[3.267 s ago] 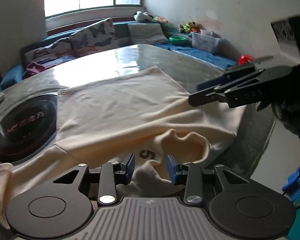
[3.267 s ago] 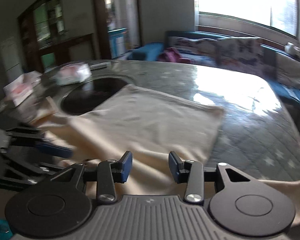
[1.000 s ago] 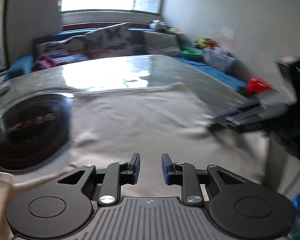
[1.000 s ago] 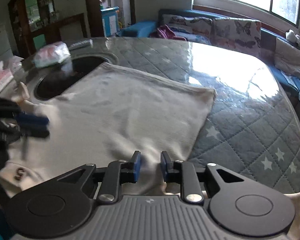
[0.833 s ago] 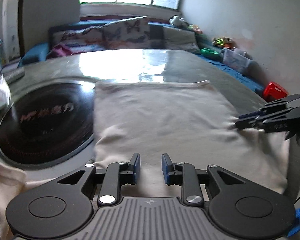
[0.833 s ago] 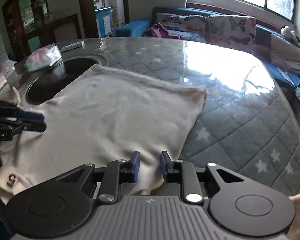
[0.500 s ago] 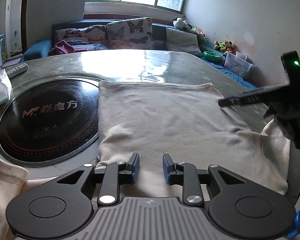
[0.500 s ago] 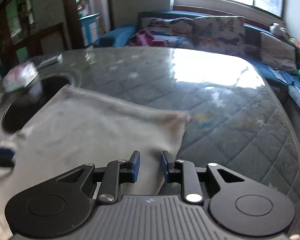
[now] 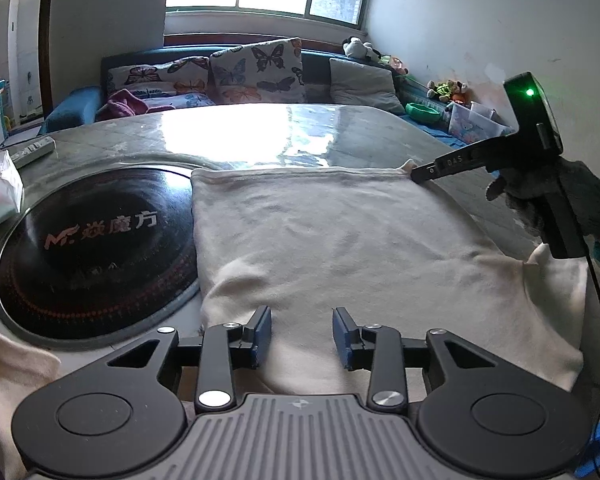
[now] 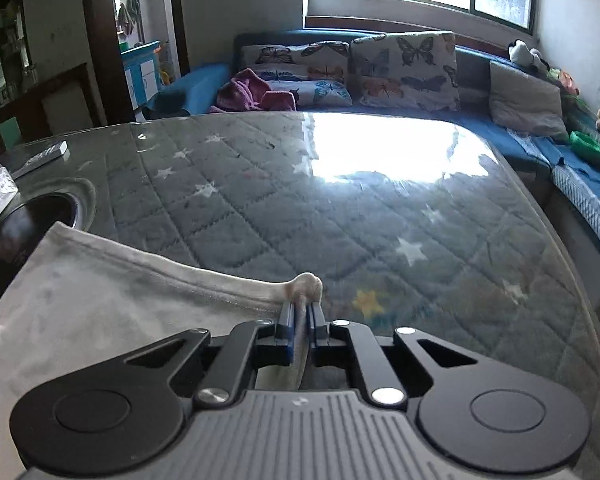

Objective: Fold clothes

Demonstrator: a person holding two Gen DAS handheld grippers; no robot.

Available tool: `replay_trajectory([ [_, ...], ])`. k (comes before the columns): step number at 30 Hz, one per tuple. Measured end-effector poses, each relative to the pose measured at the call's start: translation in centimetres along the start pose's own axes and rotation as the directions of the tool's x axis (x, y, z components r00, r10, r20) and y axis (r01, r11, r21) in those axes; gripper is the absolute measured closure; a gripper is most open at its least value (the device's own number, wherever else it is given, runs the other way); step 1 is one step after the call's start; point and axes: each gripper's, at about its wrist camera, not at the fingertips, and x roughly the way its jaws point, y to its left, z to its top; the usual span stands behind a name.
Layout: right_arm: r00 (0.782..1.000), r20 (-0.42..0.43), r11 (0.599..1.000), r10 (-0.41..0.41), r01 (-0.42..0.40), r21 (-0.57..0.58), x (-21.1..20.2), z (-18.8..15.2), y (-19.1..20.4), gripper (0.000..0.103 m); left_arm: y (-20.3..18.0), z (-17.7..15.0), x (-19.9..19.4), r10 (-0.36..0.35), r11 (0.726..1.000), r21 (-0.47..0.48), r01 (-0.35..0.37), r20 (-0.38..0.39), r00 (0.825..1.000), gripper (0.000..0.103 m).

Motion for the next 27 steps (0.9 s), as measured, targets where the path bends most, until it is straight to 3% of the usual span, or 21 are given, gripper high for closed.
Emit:
replay_trajectory([
  [6,1.0,0.011,0.999,-0.011,0.011,-0.03,1.8,1.7,0.6,0.094,0.6,0.8,0.6,0.03,0.999,-0.032,-0.029,0.01,1.0,0.066],
  [11,0.999,0.046,0.996,0.006,-0.002,-0.094,-0.9,1.3,1.8,0.089,1.4,0.3,-2.4,0.098,0.994,-0.051,-0.095,0.062,0.993,0.066],
  [14,0.997,0.04,0.987,0.068,-0.062,-0.151,-3.4,0.1,3.4,0.081,2.2,-0.3,-4.3,0.19,0.981,-0.059,-0.185,0.089,0.978,0.066],
  [18,0.988,0.005,0.959,0.155,-0.15,-0.239,-6.6,-2.6,6.1,0.074,3.4,-1.5,-6.6,0.343,0.939,-0.066,-0.337,0.113,0.933,0.063],
  [27,0.962,-0.074,0.916,0.264,-0.274,-0.294,-10.5,-8.1,10.9,0.059,5.1,-4.2,-6.7,0.436,0.899,-0.055,-0.434,0.038,0.899,0.063],
])
